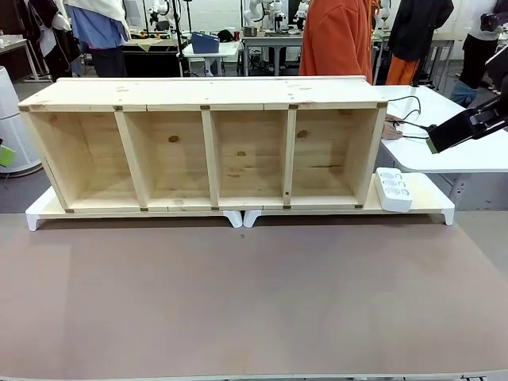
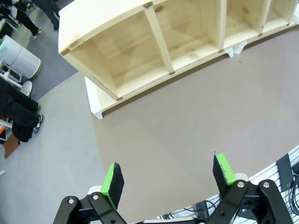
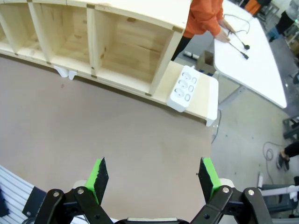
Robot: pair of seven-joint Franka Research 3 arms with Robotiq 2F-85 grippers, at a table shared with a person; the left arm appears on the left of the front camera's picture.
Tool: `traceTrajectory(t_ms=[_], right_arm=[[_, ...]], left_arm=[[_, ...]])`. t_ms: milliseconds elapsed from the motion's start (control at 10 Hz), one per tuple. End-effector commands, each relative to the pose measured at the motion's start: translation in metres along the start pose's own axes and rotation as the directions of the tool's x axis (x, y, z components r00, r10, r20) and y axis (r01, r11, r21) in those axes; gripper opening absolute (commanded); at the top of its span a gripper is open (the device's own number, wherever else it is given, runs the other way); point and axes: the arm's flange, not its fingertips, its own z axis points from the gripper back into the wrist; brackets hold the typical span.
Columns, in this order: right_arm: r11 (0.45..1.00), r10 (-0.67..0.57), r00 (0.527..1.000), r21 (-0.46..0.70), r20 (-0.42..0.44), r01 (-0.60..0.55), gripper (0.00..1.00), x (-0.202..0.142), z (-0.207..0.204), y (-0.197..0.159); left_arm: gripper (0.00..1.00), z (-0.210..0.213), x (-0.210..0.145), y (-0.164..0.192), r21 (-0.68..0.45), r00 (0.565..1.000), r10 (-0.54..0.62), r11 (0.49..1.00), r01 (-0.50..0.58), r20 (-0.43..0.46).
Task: Perform cable management.
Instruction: When the cord part of the Power Cable appears at the lower middle area of the table and stops, grasp the cord part of the Power Cable.
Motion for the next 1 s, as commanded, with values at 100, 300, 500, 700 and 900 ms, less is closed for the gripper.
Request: traceTrajectory(t_ms=[100, 300, 500, 700, 900], right_arm=[[1.0, -0.002, 1.0, -0.002, 0.014, 0.002, 1.0, 0.0012, 0.0019, -0.0006], [1.0, -0.002, 1.0, -0.002, 0.014, 0.002, 1.0, 0.0012, 0.0019, -0.0006], [1.0, -0.002, 1.0, -0.002, 0.014, 0.002, 1.0, 0.0012, 0.0019, -0.0006], [1.0, -0.002, 1.0, -0.002, 0.014, 0.002, 1.0, 0.0012, 0.0019, -0.0006], [1.0, -0.002, 1.0, -0.002, 0.014, 0.002, 1.0, 0.0012, 0.0019, -0.0006]], left_arm=[[1.0, -0.0072, 0.0046, -0.0081, -0.005, 1.0, -0.023, 1.0, 0.023, -0.008], [1.0, -0.0072, 0.0046, -0.0081, -0.005, 1.0, -0.023, 1.0, 0.023, -0.008], [1.0, -0.0072, 0.0046, -0.0081, -0.005, 1.0, -0.023, 1.0, 0.023, -0.008], [1.0, -0.0072, 0.0046, -0.0081, -0.005, 1.0, -0.023, 1.0, 0.023, -0.008], [1.0, -0.0072, 0.0046, -0.0081, -0.005, 1.0, -0.023, 1.0, 0.023, -0.008]])
